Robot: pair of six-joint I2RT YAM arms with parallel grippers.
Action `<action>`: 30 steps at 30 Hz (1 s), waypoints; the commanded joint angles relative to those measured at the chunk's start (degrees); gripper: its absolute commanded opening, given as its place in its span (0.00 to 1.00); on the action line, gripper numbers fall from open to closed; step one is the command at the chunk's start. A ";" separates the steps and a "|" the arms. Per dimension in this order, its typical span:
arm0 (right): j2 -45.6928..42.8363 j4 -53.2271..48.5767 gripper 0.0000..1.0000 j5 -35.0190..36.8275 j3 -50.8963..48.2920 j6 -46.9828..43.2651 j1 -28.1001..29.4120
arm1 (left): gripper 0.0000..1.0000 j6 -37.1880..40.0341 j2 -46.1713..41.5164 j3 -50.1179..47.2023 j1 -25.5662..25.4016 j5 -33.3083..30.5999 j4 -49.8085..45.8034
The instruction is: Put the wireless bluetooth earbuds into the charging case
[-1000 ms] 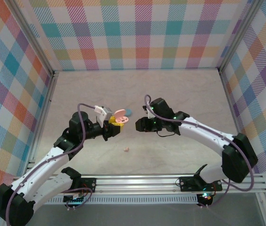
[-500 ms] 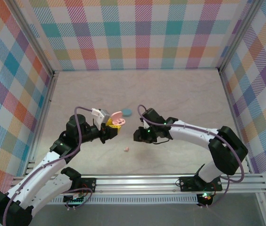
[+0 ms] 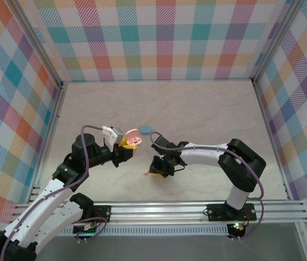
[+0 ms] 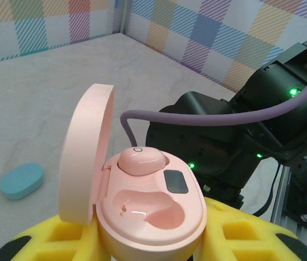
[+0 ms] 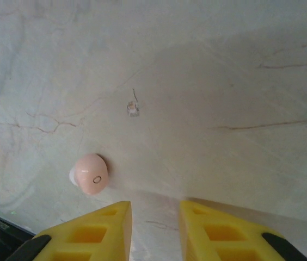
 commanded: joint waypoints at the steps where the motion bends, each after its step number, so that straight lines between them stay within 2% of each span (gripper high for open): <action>1: 0.22 2.80 0.29 0.58 1.37 3.86 0.59 | 0.02 1.38 -1.25 1.49 -0.23 -1.00 -1.04; 30: 8.93 -2.06 0.30 -1.63 9.57 0.65 1.95 | 0.02 2.35 -2.56 2.71 -0.23 -0.61 -3.37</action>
